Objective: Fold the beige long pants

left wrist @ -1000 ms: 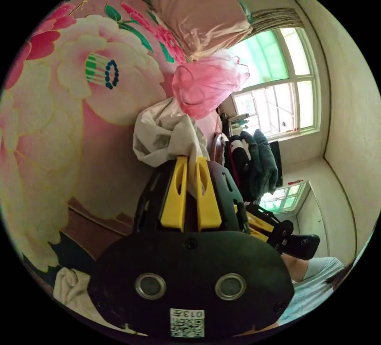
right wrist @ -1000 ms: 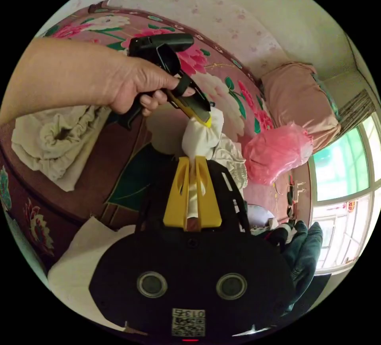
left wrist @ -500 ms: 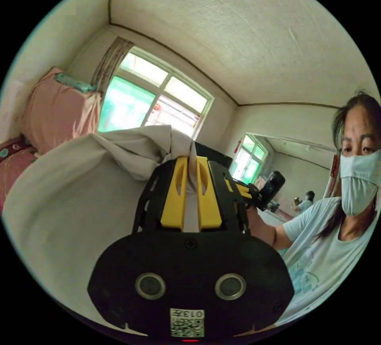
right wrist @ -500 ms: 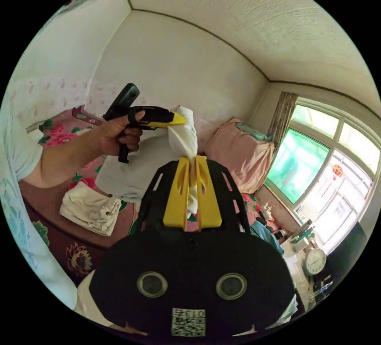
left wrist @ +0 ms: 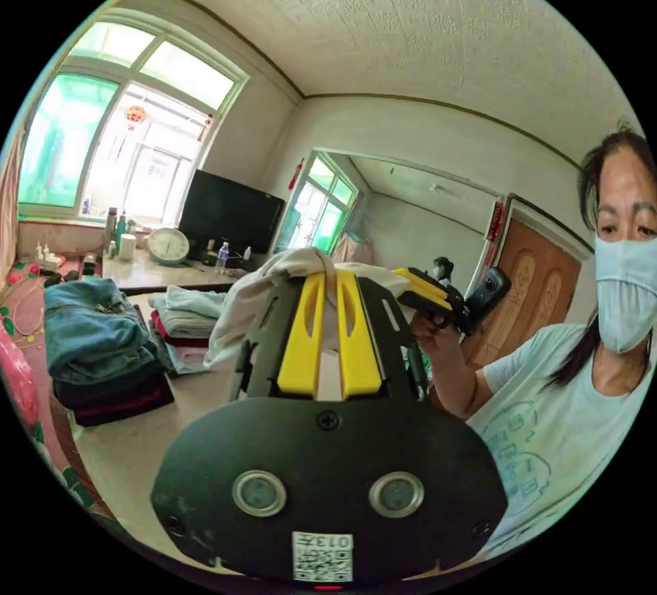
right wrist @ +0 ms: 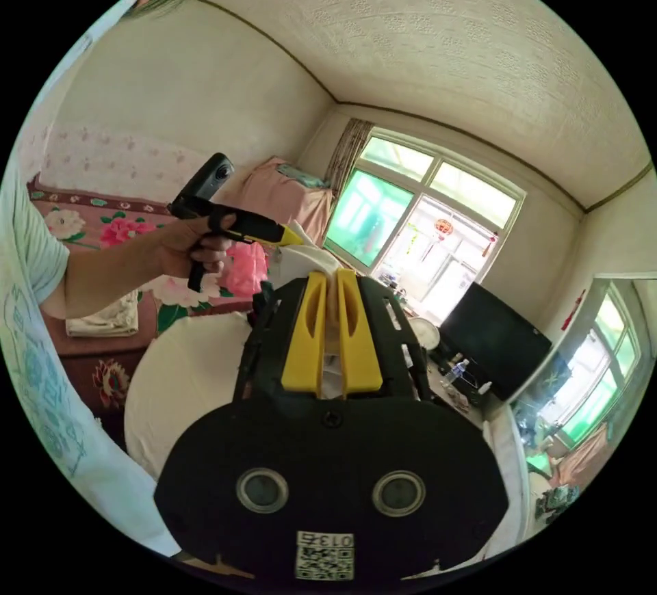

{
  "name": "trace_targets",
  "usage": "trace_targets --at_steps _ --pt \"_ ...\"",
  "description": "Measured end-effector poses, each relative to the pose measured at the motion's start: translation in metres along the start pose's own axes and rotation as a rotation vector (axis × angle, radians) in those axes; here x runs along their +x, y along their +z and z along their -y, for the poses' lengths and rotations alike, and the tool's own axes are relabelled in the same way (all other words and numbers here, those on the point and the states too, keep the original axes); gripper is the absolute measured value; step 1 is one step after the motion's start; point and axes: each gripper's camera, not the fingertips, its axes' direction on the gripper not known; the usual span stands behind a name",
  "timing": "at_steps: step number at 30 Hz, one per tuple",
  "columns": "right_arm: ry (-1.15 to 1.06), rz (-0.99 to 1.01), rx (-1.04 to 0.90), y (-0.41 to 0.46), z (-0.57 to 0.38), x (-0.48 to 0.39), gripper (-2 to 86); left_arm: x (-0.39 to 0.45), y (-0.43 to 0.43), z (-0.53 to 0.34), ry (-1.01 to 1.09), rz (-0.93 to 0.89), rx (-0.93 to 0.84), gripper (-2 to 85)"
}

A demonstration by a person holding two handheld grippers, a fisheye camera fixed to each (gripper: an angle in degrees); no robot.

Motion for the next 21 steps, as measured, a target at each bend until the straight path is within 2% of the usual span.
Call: trace_targets --at_steps 4,7,9,11,12,14,17,19,21 --pt "0.001 0.045 -0.132 0.007 -0.074 -0.014 3.0 -0.024 0.050 -0.042 -0.202 -0.081 -0.050 1.9" --pt "0.043 0.160 -0.330 0.044 -0.144 -0.049 3.6 -0.045 0.080 -0.102 -0.360 0.008 -0.180 2.1" --pt "0.049 0.245 -0.462 0.065 -0.189 -0.076 3.9 -0.060 0.101 -0.160 -0.491 0.094 -0.352 2.3" --pt "0.151 0.429 -0.556 0.077 -0.231 -0.088 4.4 -0.070 0.105 -0.200 -0.627 0.151 -0.440 3.0" --pt "0.271 0.535 -0.575 0.078 -0.255 -0.084 5.0 -0.071 0.099 -0.218 -0.700 0.208 -0.434 4.0" --pt "0.426 0.574 -0.567 0.072 -0.285 -0.062 5.4 -0.066 0.082 -0.226 -0.757 0.305 -0.359 6.0" --pt "0.616 0.442 -0.564 0.064 -0.336 -0.006 7.0 -0.044 0.090 -0.200 -0.643 0.443 -0.385 8.8" --pt "0.746 0.336 -0.602 0.072 -0.379 0.038 7.7 -0.030 0.127 -0.179 -0.528 0.423 -0.476 10.4" --pt "0.823 0.303 -0.621 0.091 -0.408 0.064 7.0 -0.011 0.200 -0.164 -0.421 0.321 -0.619 11.0"
